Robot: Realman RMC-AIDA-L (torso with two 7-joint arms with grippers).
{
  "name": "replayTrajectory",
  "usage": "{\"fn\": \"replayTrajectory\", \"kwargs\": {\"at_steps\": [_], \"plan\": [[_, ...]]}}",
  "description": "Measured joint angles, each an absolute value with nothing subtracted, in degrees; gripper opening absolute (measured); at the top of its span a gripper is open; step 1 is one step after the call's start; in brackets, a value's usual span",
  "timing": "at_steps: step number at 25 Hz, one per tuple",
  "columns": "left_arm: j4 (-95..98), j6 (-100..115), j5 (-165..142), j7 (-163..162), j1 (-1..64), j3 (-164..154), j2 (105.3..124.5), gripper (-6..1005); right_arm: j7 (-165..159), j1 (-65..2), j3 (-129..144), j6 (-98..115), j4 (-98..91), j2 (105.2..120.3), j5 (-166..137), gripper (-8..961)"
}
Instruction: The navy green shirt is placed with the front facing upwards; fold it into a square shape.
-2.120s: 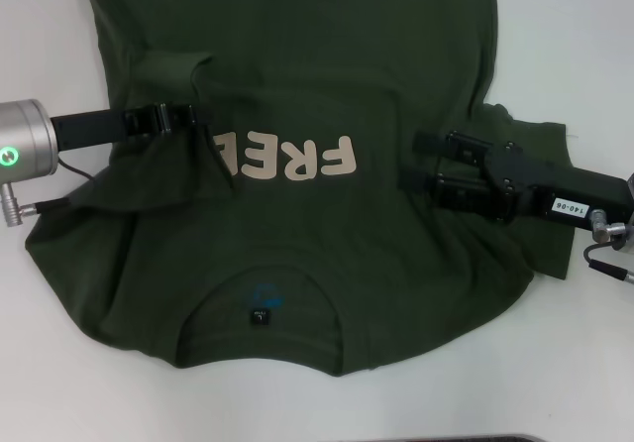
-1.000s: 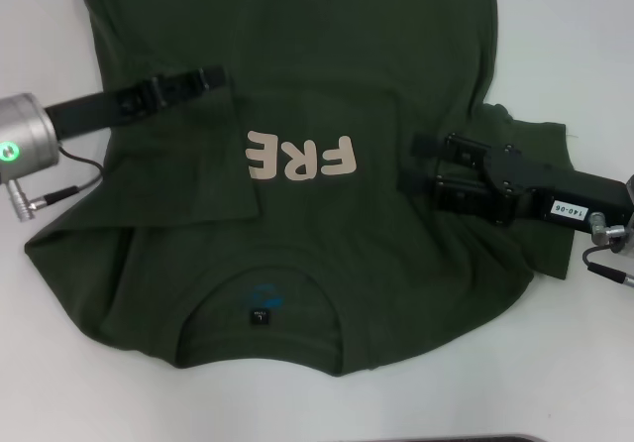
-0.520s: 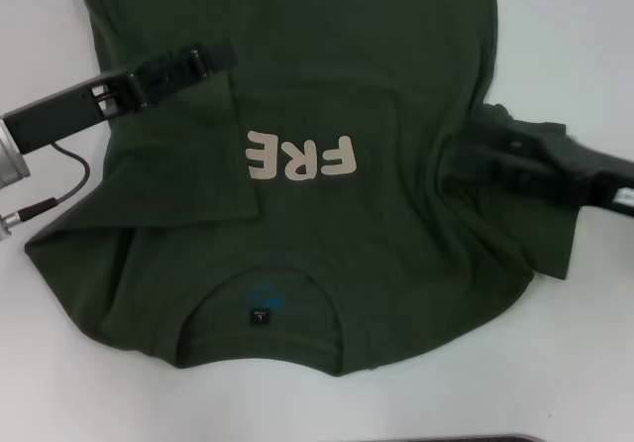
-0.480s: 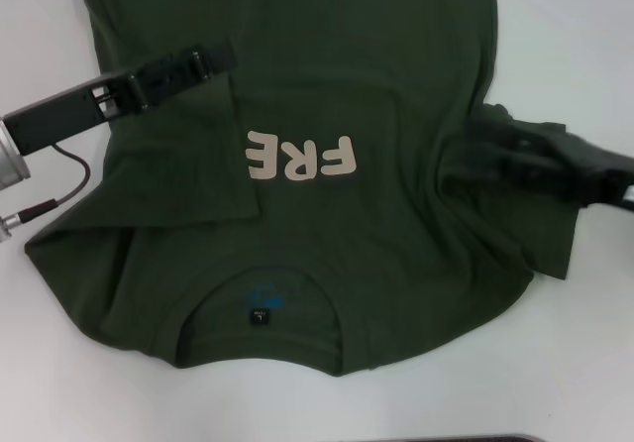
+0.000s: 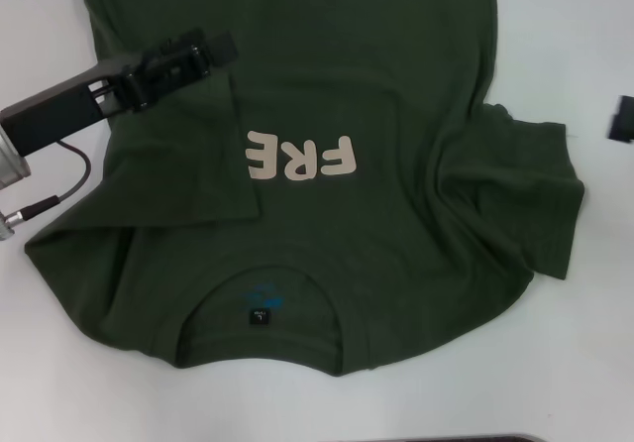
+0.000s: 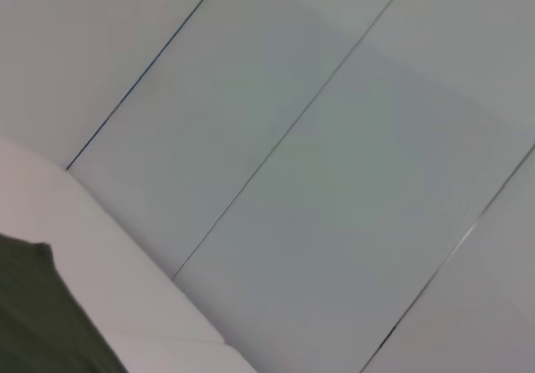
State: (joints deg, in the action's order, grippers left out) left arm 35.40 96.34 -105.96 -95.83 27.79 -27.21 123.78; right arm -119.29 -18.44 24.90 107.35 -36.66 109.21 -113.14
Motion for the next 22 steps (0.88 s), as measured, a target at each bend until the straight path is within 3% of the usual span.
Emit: {"fn": "replayTrajectory", "kwargs": {"at_steps": [3, 5, 17, 22], "plan": [[34.28, 96.81, -105.04, -93.6, 27.78, -27.31, 123.83, 874, -125.24, -18.52, 24.17, 107.29, -37.67, 107.41, -115.84, 883], [33.98, 96.93, -104.65, -92.96, 27.77, -27.26, 123.84, 874, -128.1, -18.76, 23.77, 107.32, -38.25, 107.06, -117.61, 883], [33.85, 95.88, -103.97, -91.86, 27.83, -27.38, 123.77, 874, -133.61, -18.86, 22.59, 103.76, -38.7, 106.93, -127.74, 883], [33.75, 95.53, -104.11, -91.43, 27.92, -27.63, 123.77, 874, -132.49, -18.36, 22.97, 98.85, -38.4, 107.54, -128.64, 883]]}}
